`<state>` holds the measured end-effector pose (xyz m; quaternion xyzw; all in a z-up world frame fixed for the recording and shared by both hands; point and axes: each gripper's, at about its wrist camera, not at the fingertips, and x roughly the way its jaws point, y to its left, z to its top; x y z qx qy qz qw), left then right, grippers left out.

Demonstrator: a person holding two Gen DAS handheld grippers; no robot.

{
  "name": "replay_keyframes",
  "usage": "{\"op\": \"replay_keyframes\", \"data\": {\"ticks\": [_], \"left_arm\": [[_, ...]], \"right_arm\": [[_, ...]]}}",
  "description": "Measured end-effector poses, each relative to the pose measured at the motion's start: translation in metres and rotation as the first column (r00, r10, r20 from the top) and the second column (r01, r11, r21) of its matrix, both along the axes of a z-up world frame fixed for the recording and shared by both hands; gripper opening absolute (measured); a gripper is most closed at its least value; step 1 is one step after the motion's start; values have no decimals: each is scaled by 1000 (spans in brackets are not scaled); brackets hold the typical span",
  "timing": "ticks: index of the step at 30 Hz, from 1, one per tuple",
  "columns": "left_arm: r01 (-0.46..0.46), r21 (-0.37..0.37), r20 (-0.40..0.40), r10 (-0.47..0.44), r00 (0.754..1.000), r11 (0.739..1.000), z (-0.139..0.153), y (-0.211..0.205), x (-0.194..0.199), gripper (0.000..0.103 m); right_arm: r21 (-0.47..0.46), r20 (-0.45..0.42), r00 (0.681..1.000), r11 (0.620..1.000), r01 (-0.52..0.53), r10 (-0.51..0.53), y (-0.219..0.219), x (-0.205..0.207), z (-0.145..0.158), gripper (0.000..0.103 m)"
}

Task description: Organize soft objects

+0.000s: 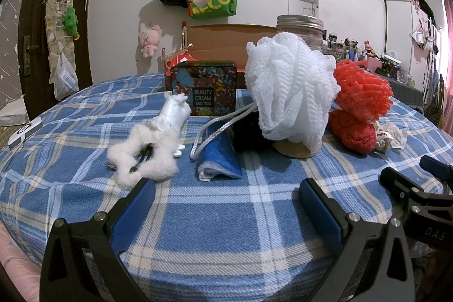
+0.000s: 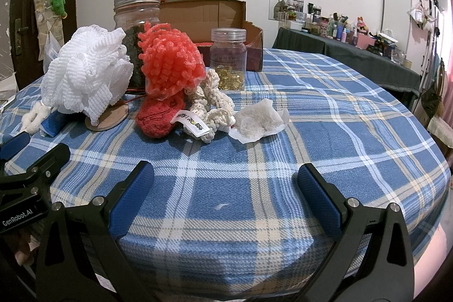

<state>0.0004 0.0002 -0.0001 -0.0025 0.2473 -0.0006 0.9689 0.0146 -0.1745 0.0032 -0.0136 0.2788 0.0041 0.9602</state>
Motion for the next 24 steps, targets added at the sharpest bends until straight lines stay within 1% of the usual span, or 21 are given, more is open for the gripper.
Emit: {"op": "replay_keyframes", "data": {"ticks": [8, 10, 11, 14, 17, 19, 24], "left_arm": [[5, -4, -5, -5, 1000, 1000, 1, 0, 0, 103], [8, -12, -10, -8, 1000, 1000, 0, 2, -1, 103], [10, -15, -12, -10, 1000, 1000, 1, 2, 2, 103], [48, -35, -20, -49, 999, 998, 6, 4, 4, 103], [76, -63, -5, -77, 997, 995, 12, 4, 2, 103], [88, -66, 13, -87, 996, 994, 20, 4, 1, 103], [154, -69, 52, -151, 987, 986, 44, 0, 4, 103]], "right_arm": [[4, -7, 1000, 1000, -1, 1, 0, 0, 2, 103], [5, -7, 1000, 1000, -12, 12, 2, -2, 4, 103], [3, -7, 1000, 1000, -21, 21, 0, 3, 5, 103], [17, -5, 999, 999, -46, 46, 1, 5, 10, 103], [8, 40, 997, 998, -61, 60, 0, 3, 19, 103], [4, 68, 995, 997, -75, 75, -1, 2, 29, 103], [26, 113, 984, 990, -141, 138, -7, 9, 58, 103]]}}
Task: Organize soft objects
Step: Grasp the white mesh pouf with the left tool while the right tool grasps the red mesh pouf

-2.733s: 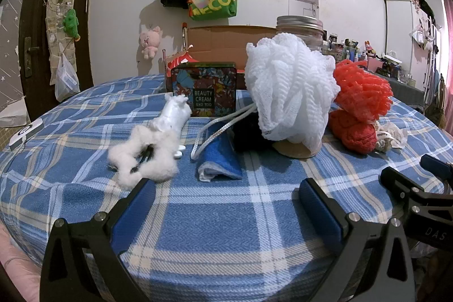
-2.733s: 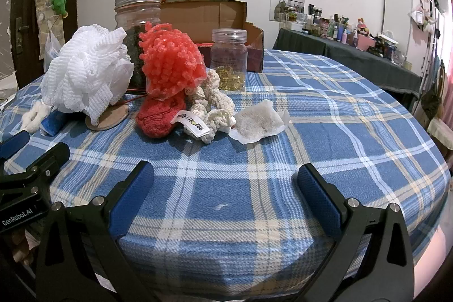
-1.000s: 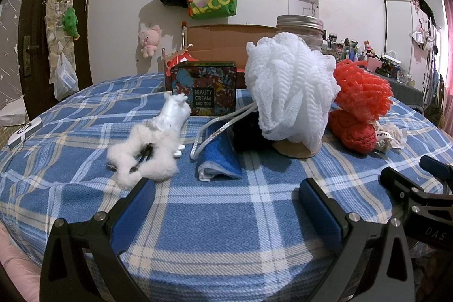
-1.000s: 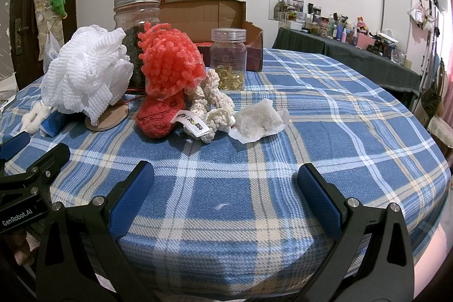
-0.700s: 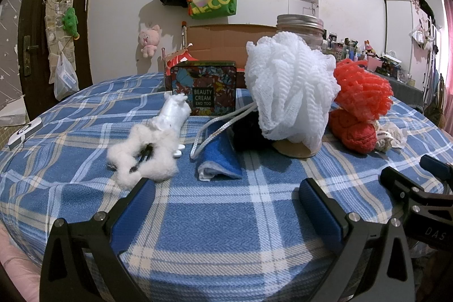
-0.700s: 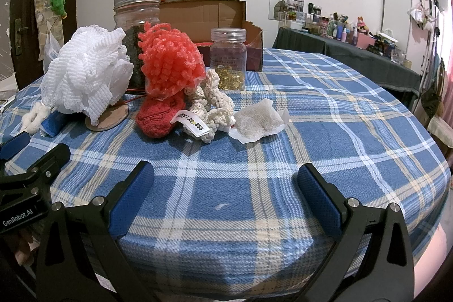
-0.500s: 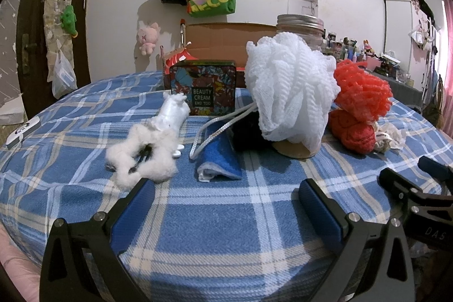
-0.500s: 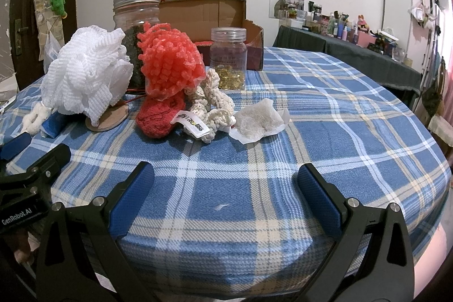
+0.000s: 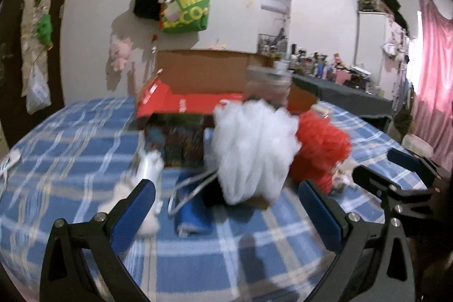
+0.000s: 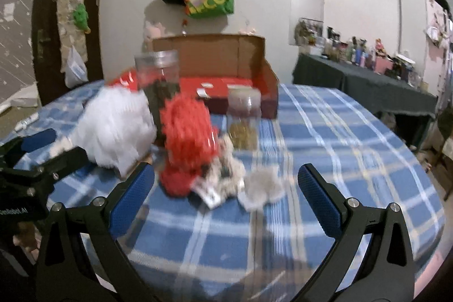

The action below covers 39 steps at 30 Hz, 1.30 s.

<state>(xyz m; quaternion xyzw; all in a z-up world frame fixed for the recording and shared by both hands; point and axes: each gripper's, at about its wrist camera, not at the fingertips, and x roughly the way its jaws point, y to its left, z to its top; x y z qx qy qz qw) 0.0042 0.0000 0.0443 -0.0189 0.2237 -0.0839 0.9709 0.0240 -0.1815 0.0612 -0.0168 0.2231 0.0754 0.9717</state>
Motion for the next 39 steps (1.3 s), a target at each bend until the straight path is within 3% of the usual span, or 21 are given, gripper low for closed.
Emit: {"op": "replay_keyframes", "data": {"ticks": [6, 15, 17, 21, 23, 25, 30, 39], "left_arm": [[75, 24, 26, -75, 997, 997, 24, -7, 16, 103], [141, 37, -55, -139, 989, 989, 29, -13, 53, 103], [159, 34, -75, -156, 985, 987, 27, -13, 58, 98], [183, 31, -110, -179, 978, 983, 22, -16, 67, 74], [215, 9, -138, -212, 967, 976, 18, -17, 70, 66], [236, -6, -152, -234, 960, 972, 15, -18, 70, 61], [257, 16, -138, -252, 958, 966, 16, -20, 64, 49], [257, 17, -110, -253, 961, 966, 24, -17, 54, 43]], "right_arm": [[23, -12, 994, 993, -112, 112, -2, 27, 22, 103], [72, -112, 955, 961, -267, 273, 0, 66, 14, 103], [87, -132, 946, 954, -288, 297, 1, 70, 11, 103], [96, -154, 931, 943, -318, 330, 7, 73, 5, 84], [115, -172, 919, 934, -339, 355, 8, 74, 2, 57], [128, -182, 914, 930, -345, 364, 8, 74, 0, 45], [133, -149, 919, 928, -347, 365, 7, 66, 5, 42], [133, -115, 932, 935, -328, 343, 4, 55, 16, 42]]}}
